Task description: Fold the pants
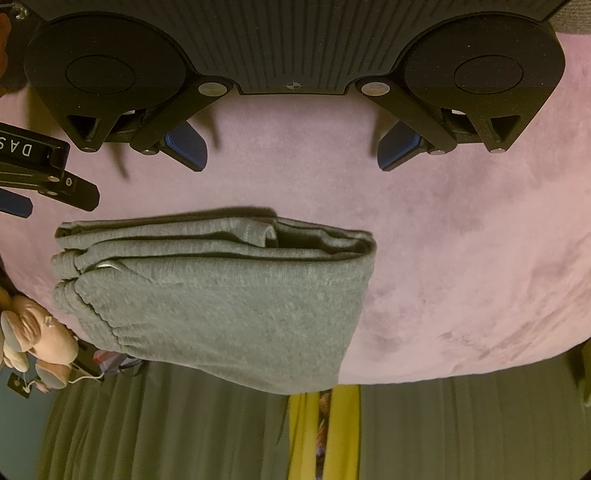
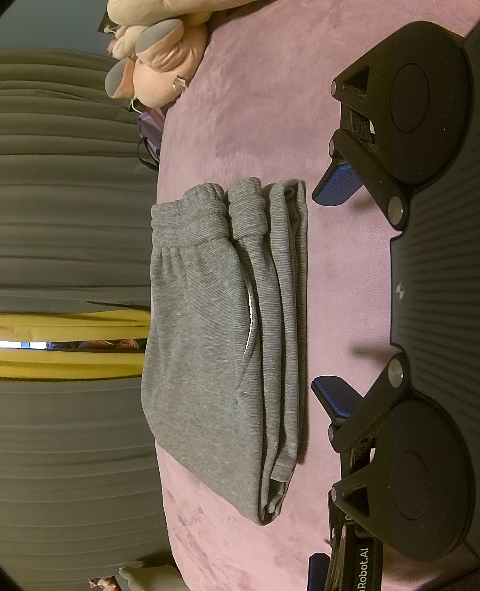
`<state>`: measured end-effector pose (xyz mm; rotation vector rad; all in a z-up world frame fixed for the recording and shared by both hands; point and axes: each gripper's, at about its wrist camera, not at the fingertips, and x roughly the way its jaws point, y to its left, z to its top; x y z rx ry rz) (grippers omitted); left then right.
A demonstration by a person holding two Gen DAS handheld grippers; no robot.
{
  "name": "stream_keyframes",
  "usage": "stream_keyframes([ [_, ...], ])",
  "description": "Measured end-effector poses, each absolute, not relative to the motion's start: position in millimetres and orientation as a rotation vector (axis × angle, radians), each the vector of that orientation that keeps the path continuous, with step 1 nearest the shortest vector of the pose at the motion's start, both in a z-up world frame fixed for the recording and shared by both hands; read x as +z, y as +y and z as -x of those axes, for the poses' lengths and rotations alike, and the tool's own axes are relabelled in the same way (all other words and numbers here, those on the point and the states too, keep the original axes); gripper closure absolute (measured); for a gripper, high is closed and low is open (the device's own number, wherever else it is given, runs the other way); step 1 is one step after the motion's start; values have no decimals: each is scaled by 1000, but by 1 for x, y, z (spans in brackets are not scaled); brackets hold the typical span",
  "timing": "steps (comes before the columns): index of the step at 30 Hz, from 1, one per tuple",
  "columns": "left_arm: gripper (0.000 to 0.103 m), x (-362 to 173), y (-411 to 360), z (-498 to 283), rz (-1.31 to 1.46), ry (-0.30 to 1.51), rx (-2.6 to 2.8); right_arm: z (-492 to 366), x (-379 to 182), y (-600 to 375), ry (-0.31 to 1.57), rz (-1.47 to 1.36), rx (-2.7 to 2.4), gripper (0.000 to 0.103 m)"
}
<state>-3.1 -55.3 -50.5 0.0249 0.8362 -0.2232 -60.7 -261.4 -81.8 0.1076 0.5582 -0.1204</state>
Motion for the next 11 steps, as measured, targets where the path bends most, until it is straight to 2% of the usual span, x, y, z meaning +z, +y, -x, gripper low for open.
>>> stream_keyframes([
  [11,1,-51,-52,0,-14,832,-218,59,-83,-261,564,-104,-124,4],
])
